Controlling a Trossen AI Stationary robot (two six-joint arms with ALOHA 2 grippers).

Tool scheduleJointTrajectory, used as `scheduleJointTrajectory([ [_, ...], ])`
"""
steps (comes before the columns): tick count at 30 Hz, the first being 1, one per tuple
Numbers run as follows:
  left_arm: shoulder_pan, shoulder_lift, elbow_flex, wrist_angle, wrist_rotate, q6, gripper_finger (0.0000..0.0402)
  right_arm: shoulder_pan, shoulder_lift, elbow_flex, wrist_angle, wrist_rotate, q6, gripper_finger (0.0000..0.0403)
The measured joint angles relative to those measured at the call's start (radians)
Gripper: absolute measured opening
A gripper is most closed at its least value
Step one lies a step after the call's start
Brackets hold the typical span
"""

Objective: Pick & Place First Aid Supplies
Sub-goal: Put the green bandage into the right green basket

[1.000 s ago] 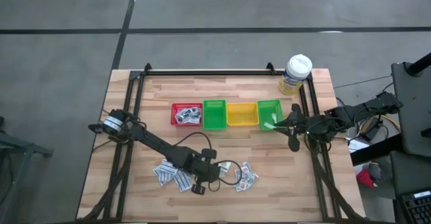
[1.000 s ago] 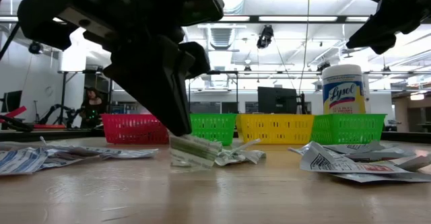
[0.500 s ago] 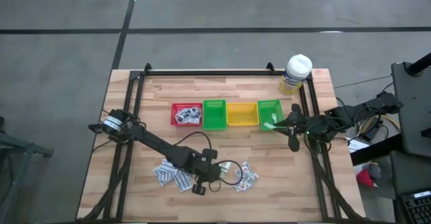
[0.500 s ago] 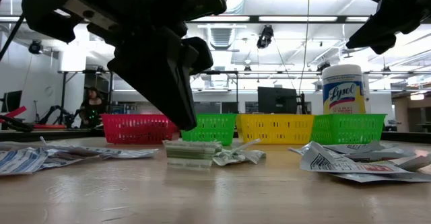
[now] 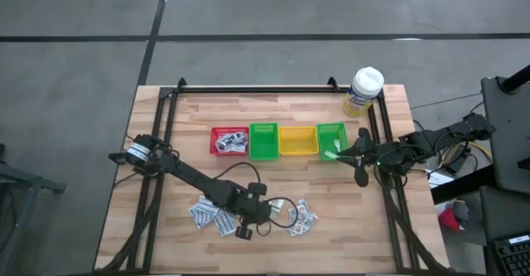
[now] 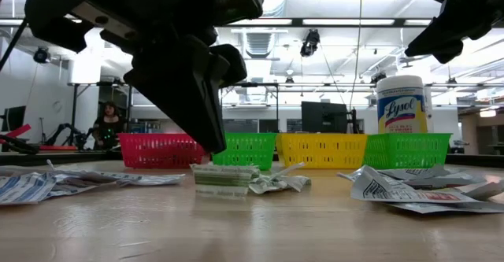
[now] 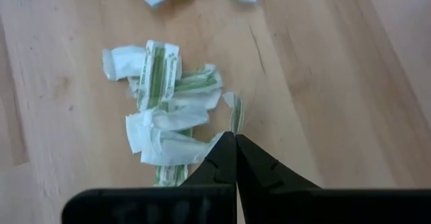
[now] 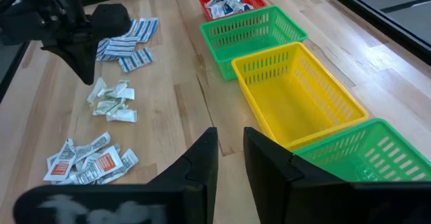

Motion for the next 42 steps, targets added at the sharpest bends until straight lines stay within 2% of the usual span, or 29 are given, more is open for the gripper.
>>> scheduleJointTrajectory([
  [8,0.002,-0.023,0.005,-0.017,-0.032,-0.006,0.0,0.0,0.0,0.0,0.0,0.0,0.0,0.0078],
  [16,0.002,-0.036,0.002,-0.017,0.01,-0.025,0.0002,0.0,0.0,0.0,0.0,0.0,0.006,0.0084],
  [29,0.002,-0.026,-0.002,-0.007,0.009,-0.057,0.0101,0.0,0.0,0.0,0.0,0.0,0.008,0.0066],
  [42,0.002,-0.025,-0.059,0.089,0.005,-0.051,0.011,0.0,0.0,0.0,0.001,0.0,0.008,0.008],
])
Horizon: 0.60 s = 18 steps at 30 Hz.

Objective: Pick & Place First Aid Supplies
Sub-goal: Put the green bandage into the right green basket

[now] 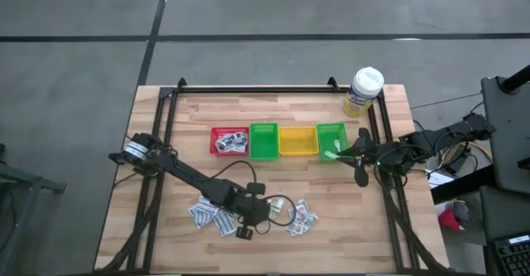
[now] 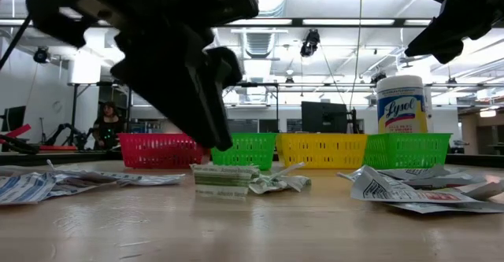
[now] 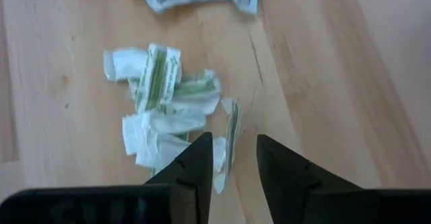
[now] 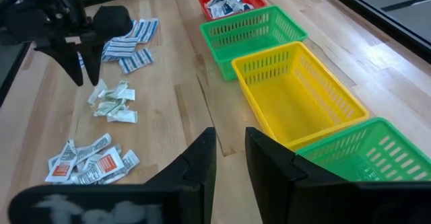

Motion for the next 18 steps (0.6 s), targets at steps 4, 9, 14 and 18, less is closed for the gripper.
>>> scheduleJointTrajectory([
  [4,0.0,0.0,-0.012,0.002,0.0,0.0,0.011,0.0,0.0,0.0,0.0,0.0,0.0,0.0075],
  [9,0.0,0.0,-0.043,0.049,0.0,0.0,0.011,0.0,0.0,0.0,0.001,0.0,0.0,0.0066],
  [14,0.0,0.001,-0.081,0.095,0.0,-0.005,0.011,0.0,0.0,0.0,0.002,0.0,0.0,0.0064],
  [18,0.0,0.001,-0.08,0.102,0.0,-0.004,0.0109,0.0,0.0,0.0,0.002,0.0,0.0,0.0069],
])
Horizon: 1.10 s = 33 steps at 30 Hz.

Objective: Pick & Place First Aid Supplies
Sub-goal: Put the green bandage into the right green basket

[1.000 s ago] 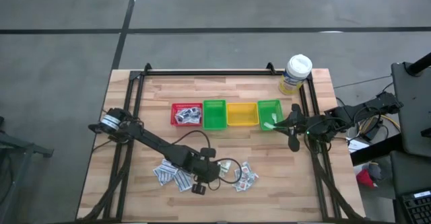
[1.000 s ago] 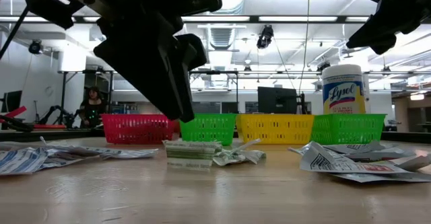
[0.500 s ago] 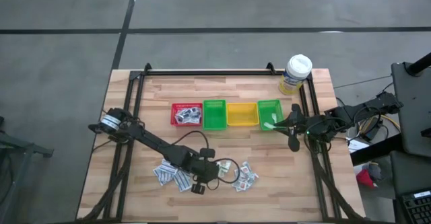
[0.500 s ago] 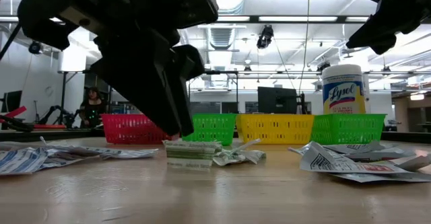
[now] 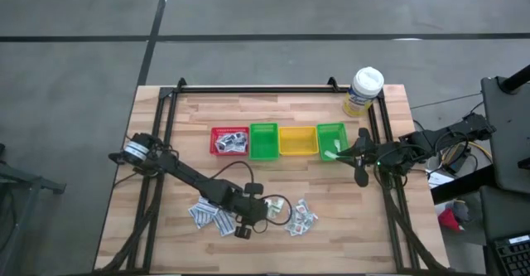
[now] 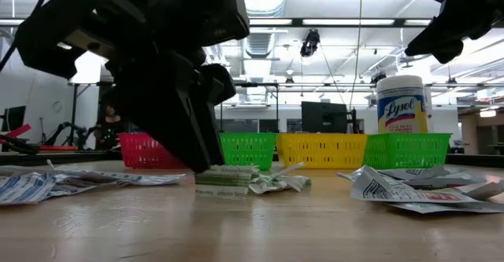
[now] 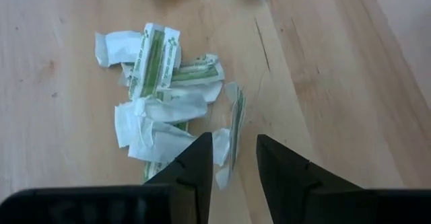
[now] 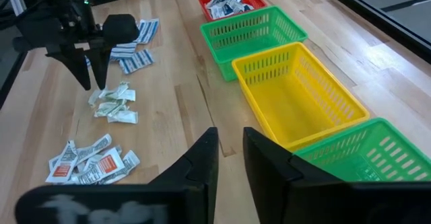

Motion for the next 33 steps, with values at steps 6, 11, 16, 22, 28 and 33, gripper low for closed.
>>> scheduleJointTrajectory([
  [6,0.0,0.0,-0.027,0.025,0.0,-0.002,0.0101,0.0,0.0,0.0,0.0,0.0,0.0,0.0077],
  [11,0.0,0.0,-0.061,0.098,0.0,-0.004,0.0091,0.0,0.0,0.0,0.0,0.0,0.0,0.0074],
  [16,0.0,0.0,-0.061,0.104,0.0,-0.008,0.0065,0.0,0.0,0.0,0.0,0.0,0.0,0.0066],
  [22,0.0,0.016,-0.062,0.105,0.009,-0.021,0.0006,0.0,0.0,0.0,0.0,0.0,0.0,0.0065],
  [28,0.0,0.024,-0.048,0.092,0.021,-0.036,0.0001,0.0,0.0,0.0,0.0,0.0,0.0,0.0073],
  [33,0.0,-0.004,0.021,-0.016,0.026,-0.015,0.0001,0.0,0.0,0.0,0.0,0.0,0.0,0.0078],
])
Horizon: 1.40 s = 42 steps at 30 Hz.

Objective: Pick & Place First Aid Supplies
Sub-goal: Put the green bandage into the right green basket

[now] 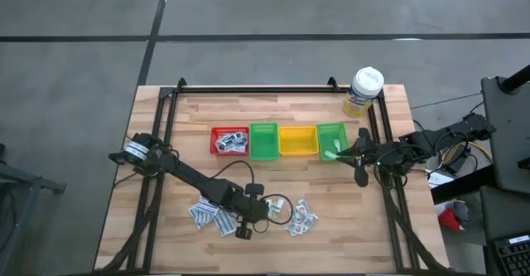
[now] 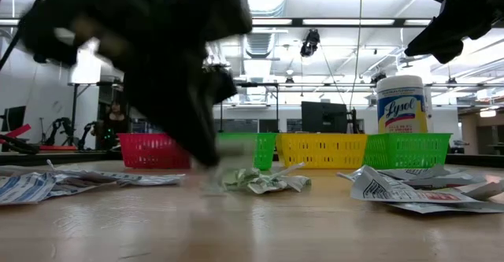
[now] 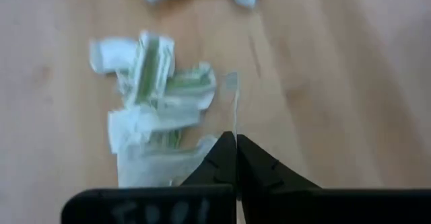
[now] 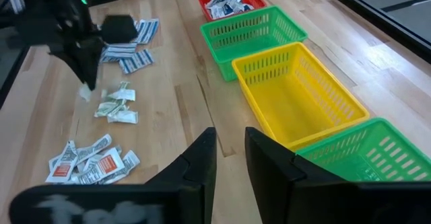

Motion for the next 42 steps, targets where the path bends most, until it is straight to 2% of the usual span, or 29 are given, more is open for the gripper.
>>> scheduleJointTrajectory([
  [3,0.0,-0.015,0.037,-0.062,0.0,0.022,0.0,0.0,0.0,0.0,0.0,0.0,0.0,0.008],
  [8,0.001,-0.048,0.071,-0.075,-0.008,0.074,0.0,0.0,0.0,0.0,0.004,0.0,0.0,0.0073],
  [16,0.028,-0.084,0.147,-0.05,-0.14,0.176,0.0,0.0,0.01,0.0,0.037,0.001,-0.002,0.0063],
  [19,0.053,-0.084,0.175,-0.02,-0.185,0.206,0.0,0.0,0.032,0.0,0.092,-0.066,-0.023,0.0064],
  [23,0.096,-0.084,0.199,0.073,-0.194,0.239,0.0,0.0,0.081,0.0,0.203,-0.186,-0.147,0.0065],
  [28,0.142,-0.084,0.2,0.181,-0.193,0.277,0.0,0.0,0.164,0.0,0.35,-0.22,-0.25,0.0064],
  [35,0.183,-0.084,0.199,0.227,-0.186,0.28,0.0,-0.001,0.282,0.003,0.425,-0.163,-0.293,0.009],
  [42,0.199,-0.084,0.199,0.251,-0.179,0.28,0.0,-0.001,0.405,0.063,0.428,-0.144,-0.309,0.0145],
])
